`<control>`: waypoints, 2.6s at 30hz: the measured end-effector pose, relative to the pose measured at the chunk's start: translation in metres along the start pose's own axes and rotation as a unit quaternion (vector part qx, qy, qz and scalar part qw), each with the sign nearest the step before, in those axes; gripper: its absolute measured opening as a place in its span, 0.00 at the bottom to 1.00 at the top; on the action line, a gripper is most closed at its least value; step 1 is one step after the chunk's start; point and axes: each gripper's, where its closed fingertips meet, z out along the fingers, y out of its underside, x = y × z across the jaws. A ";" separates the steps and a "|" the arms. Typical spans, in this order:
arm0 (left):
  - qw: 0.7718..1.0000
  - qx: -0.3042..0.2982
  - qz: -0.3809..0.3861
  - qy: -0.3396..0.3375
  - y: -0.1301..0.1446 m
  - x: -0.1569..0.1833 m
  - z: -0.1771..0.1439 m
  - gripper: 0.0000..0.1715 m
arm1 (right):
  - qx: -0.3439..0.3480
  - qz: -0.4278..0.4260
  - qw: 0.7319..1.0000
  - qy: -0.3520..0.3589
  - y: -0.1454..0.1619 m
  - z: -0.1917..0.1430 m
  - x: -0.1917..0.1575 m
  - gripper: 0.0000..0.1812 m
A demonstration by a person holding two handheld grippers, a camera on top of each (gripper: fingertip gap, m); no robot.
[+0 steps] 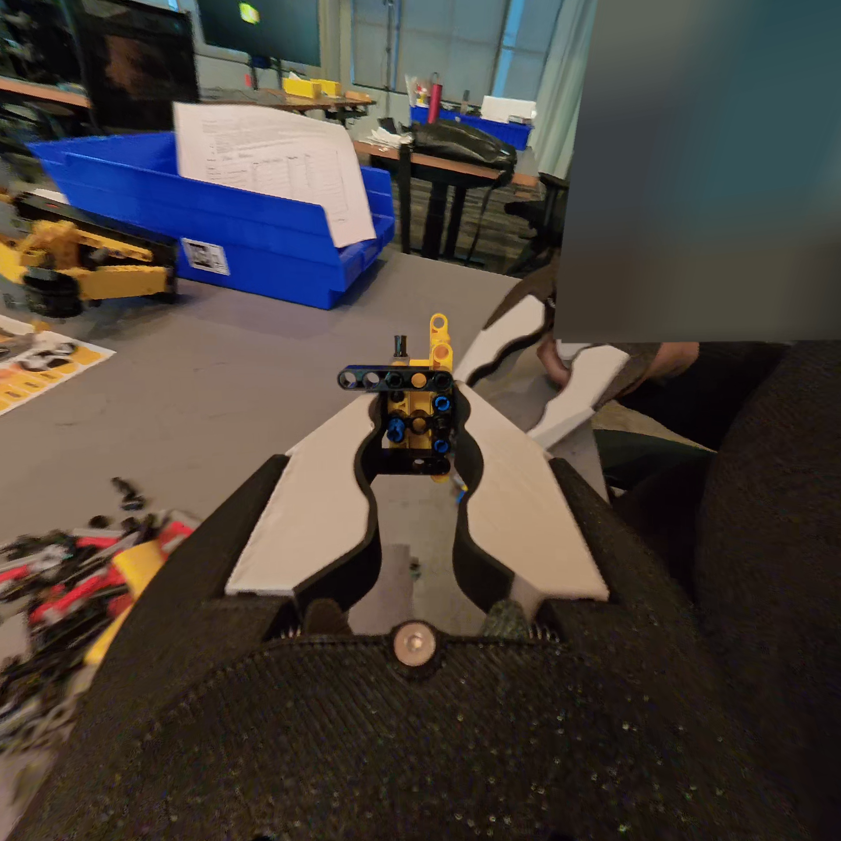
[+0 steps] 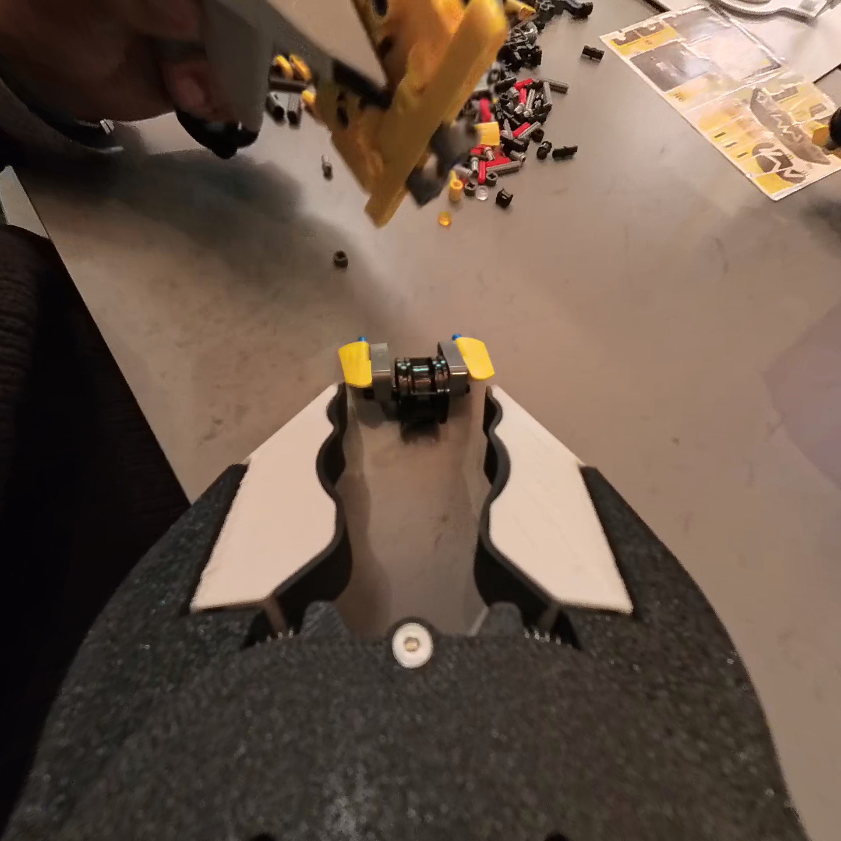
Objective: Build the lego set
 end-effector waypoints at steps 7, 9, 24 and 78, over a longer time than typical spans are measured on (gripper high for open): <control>0.994 -0.104 0.013 0.016 0.031 0.014 0.022 0.12 | -0.008 -0.008 1.000 -0.023 0.002 0.004 0.003 0.29; 0.991 -0.131 0.010 0.010 0.041 0.012 0.027 0.12 | -0.011 -0.009 1.000 -0.025 0.002 0.005 0.004 0.29; 0.985 -0.170 -0.002 -0.011 0.053 0.007 0.033 0.13 | -0.021 -0.024 0.999 -0.034 0.002 0.010 0.003 0.27; 0.984 -0.178 -0.016 -0.009 0.055 0.006 0.032 0.13 | -0.015 -0.057 0.994 -0.092 0.004 0.007 0.008 0.28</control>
